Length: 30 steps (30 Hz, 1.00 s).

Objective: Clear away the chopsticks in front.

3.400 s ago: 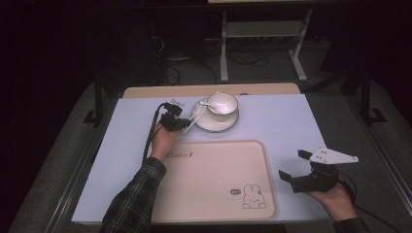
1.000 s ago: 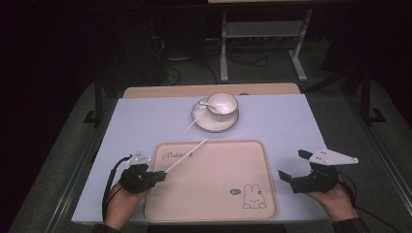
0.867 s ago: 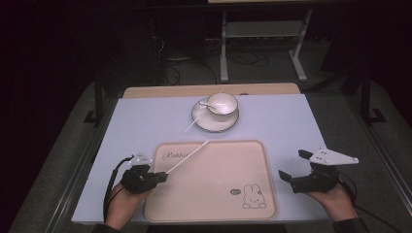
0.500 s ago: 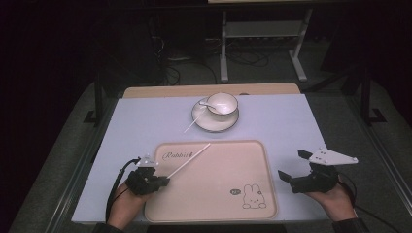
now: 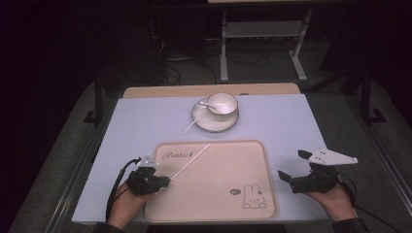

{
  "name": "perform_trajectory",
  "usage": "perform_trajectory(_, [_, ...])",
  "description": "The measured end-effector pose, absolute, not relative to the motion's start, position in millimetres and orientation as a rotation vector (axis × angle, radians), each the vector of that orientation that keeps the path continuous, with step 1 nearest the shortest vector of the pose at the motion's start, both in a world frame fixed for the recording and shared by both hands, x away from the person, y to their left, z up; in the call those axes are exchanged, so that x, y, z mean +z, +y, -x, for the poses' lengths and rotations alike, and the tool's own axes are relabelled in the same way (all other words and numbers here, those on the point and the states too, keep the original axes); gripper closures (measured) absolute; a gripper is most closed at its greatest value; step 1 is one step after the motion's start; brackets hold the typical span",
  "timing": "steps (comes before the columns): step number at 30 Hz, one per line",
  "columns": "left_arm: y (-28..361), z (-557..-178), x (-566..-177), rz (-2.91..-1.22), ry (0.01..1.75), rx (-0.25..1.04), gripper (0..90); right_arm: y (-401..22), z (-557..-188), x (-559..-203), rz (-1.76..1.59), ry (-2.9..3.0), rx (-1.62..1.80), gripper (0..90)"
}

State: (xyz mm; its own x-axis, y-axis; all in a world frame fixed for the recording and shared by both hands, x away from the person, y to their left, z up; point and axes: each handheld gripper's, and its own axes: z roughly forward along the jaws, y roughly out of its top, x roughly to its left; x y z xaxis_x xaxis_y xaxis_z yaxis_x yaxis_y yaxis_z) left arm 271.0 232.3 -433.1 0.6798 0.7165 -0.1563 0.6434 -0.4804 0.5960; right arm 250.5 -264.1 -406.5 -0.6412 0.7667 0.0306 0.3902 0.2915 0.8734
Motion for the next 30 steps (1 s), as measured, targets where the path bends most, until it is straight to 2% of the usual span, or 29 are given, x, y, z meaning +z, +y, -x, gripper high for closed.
perform_trajectory(2, [232,-271,-433,-2.251,1.042,0.142,81.7,-264,-250,-406,-1.038,2.170,1.298,0.0])
perform_trajectory(5, [234,-274,-421,-2.177,1.026,0.163,69.4,-264,-250,-406,-1.044,2.166,1.304,0.0])
perform_trajectory(7, [235,-285,-412,-2.127,1.017,0.161,66.1,-264,-250,-406,-1.047,2.165,1.305,0.0])
perform_trajectory(10, [229,-305,-404,-2.142,1.010,0.168,56.3,-265,-251,-407,-1.042,2.171,1.301,0.0])
perform_trajectory(22, [183,-402,-372,-2.145,0.955,0.289,55.6,-267,-251,-407,-1.057,2.162,1.308,0.0])
perform_trajectory(30, [157,-454,-383,-2.165,0.991,0.350,57.4,-267,-251,-407,-1.055,2.161,1.315,0.0])
